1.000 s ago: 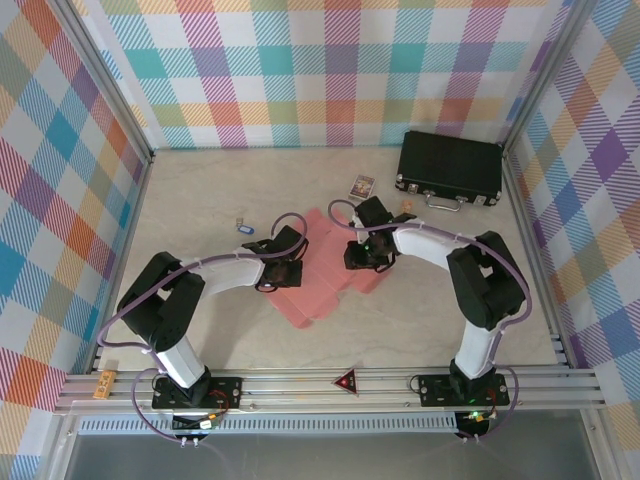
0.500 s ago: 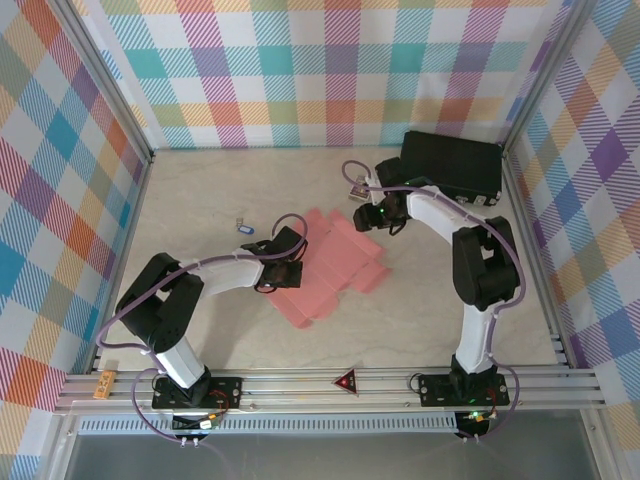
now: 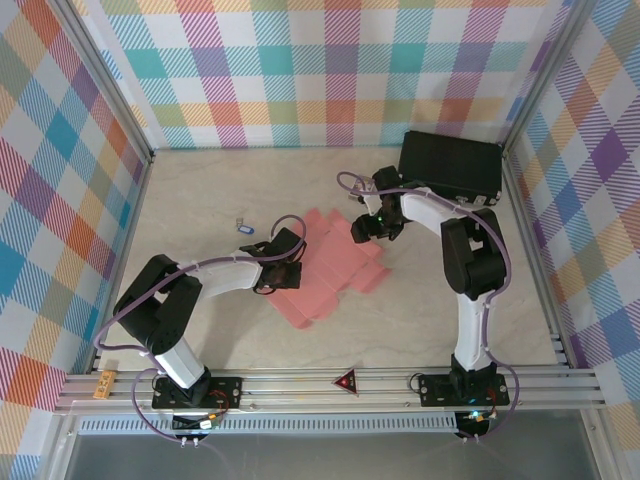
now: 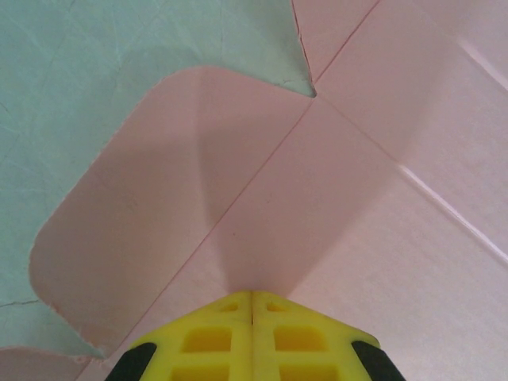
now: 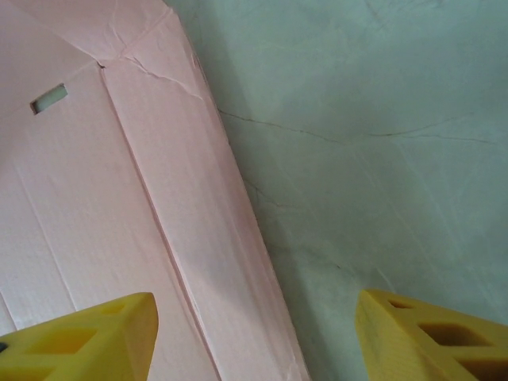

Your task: Fold the paper box

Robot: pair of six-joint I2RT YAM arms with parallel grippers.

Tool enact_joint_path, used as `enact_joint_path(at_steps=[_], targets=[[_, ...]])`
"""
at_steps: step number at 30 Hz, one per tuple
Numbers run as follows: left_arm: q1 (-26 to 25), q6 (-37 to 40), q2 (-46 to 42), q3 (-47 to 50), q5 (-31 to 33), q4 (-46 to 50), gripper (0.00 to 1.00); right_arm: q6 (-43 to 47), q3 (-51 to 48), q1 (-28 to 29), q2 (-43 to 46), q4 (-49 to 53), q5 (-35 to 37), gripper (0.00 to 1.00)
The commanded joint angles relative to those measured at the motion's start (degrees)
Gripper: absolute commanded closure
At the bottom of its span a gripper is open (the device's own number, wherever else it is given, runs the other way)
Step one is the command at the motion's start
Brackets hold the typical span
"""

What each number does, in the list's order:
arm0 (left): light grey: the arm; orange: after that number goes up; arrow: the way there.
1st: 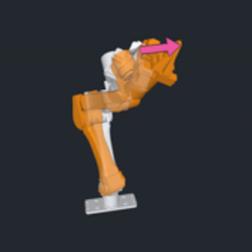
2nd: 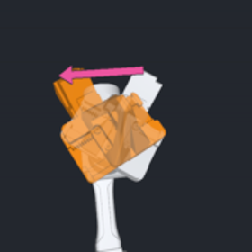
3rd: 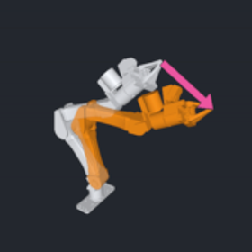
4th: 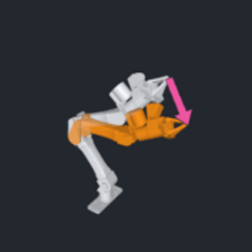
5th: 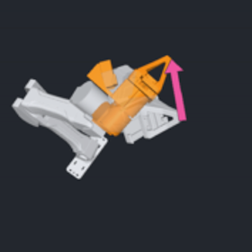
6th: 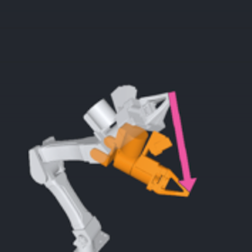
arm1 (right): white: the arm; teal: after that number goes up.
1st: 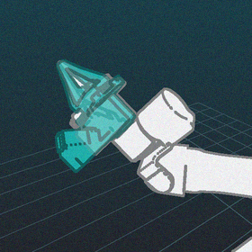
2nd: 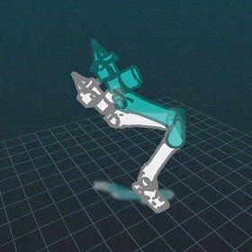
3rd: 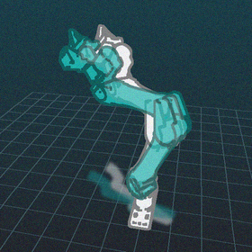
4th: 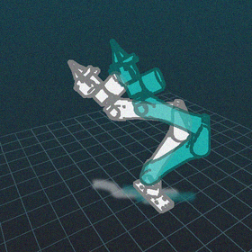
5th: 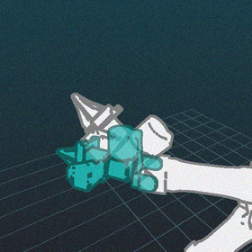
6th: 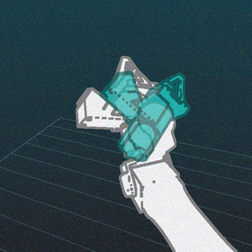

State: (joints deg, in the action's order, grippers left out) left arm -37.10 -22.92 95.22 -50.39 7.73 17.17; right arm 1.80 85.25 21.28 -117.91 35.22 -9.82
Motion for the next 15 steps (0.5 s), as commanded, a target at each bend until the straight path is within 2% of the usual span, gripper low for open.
enact_joint_path(at_steps=[1, 15], targets=[[-0.34, -0.23, 0.29, 2.13, -1.21, 4.07, 0.98, 0.24, 2.02, -0.38, -1.65, 1.04, -2.56, 0.33], [-0.34, -0.51, 0.43, 2.36, -1.44, 3.78, 0.98, 0.74, 4.48, -0.45, -4.65, 3.72, -8.44, 0.41]])
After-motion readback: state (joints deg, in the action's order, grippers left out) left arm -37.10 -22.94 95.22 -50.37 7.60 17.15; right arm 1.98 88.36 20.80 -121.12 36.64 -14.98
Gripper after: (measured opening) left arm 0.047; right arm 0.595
